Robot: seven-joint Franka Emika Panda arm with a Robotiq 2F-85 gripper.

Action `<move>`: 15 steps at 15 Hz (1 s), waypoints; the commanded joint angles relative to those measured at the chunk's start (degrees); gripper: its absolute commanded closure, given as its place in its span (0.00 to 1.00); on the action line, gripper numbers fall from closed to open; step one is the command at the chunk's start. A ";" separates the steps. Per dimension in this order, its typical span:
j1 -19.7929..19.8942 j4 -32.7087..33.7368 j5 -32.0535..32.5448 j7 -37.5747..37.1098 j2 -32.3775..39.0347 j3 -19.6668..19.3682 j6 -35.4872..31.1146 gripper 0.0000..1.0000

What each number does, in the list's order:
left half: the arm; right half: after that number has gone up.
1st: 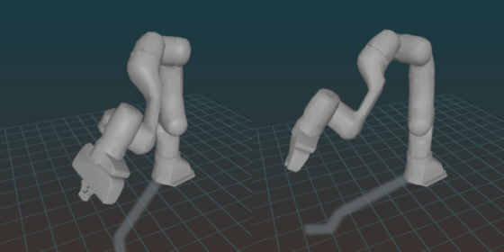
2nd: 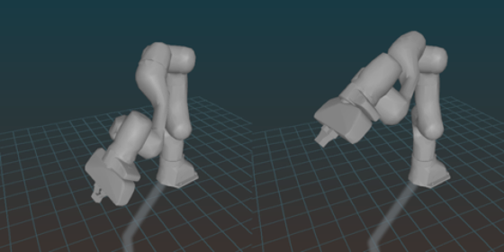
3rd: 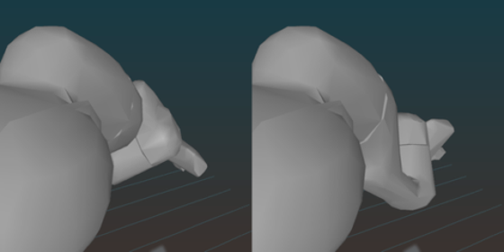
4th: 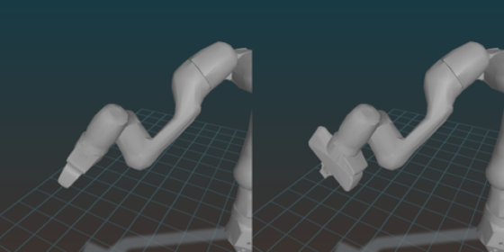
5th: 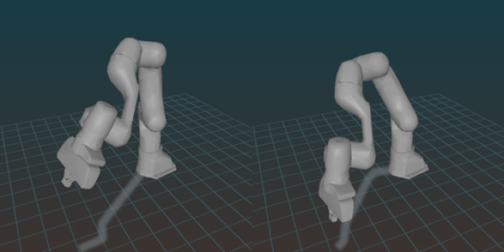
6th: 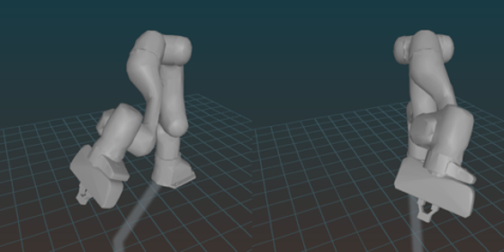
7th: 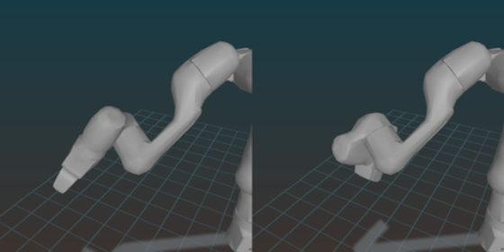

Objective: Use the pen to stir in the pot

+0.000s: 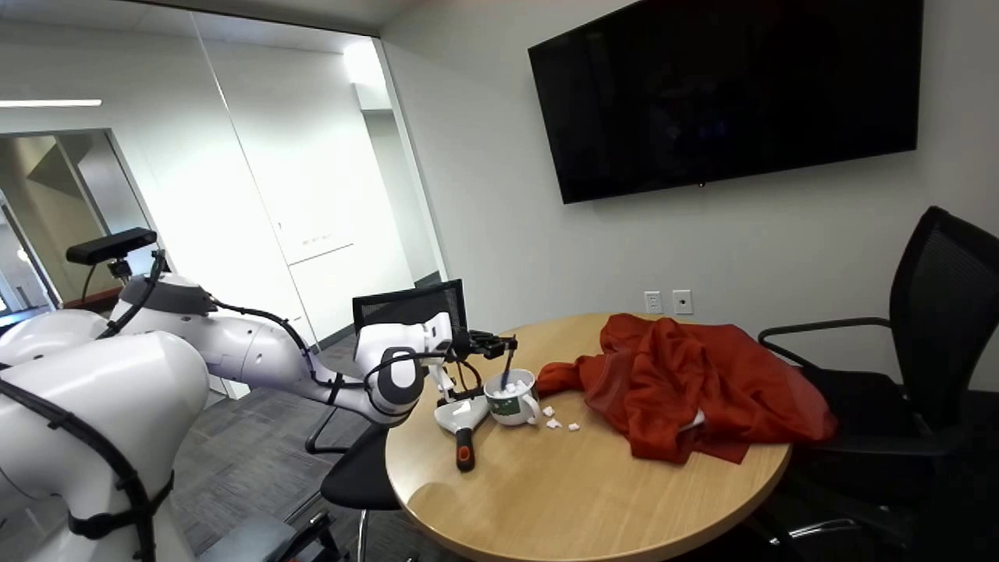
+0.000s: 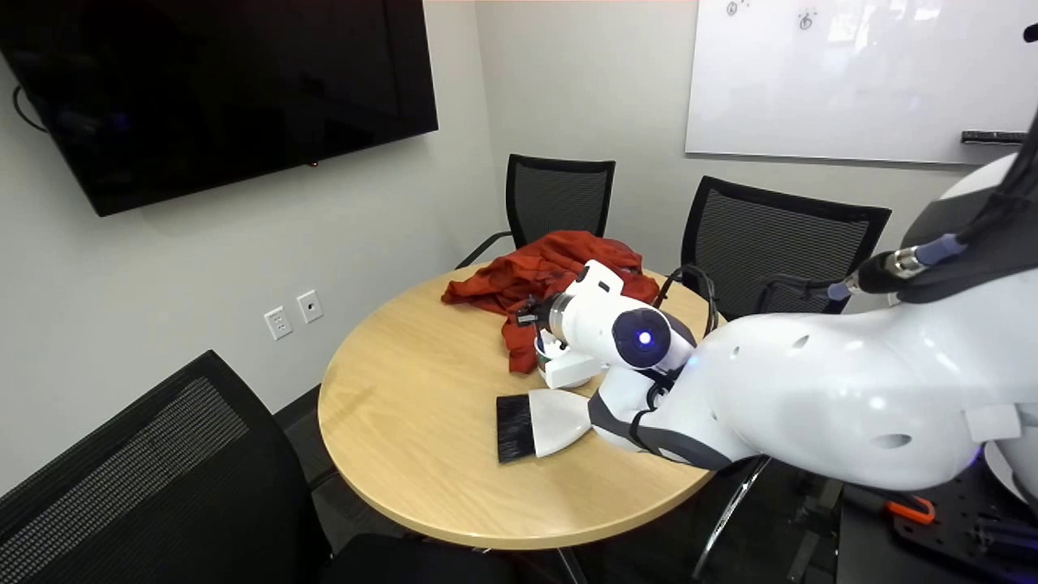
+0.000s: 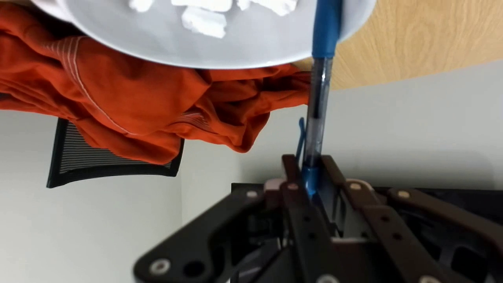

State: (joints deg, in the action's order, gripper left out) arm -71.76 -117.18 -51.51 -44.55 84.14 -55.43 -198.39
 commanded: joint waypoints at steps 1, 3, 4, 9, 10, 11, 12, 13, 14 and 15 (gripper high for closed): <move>0.44 -1.54 4.49 -0.70 -3.56 0.94 0.01 0.96; 0.25 -2.55 5.62 -0.51 -4.15 0.92 0.01 0.96; 0.21 -3.41 6.09 -0.09 -4.70 0.91 0.01 0.96; -0.03 -7.41 5.86 0.54 -5.17 -0.21 0.02 0.96; 0.27 -8.02 5.86 0.66 -5.36 -0.28 0.02 0.96; 0.50 -8.53 5.74 0.71 -5.30 -0.40 0.02 0.96; 0.68 -8.89 5.55 0.61 -5.05 -0.57 0.02 0.96; 0.65 -8.99 5.16 0.28 -4.39 -0.86 0.02 0.96; 0.61 -8.92 4.95 -0.25 -3.79 -1.13 0.02 0.96; 0.74 -8.51 4.80 -0.83 -3.15 -1.28 0.02 0.96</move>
State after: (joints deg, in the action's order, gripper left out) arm -71.28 -124.75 -47.48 -44.56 81.94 -55.93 -198.37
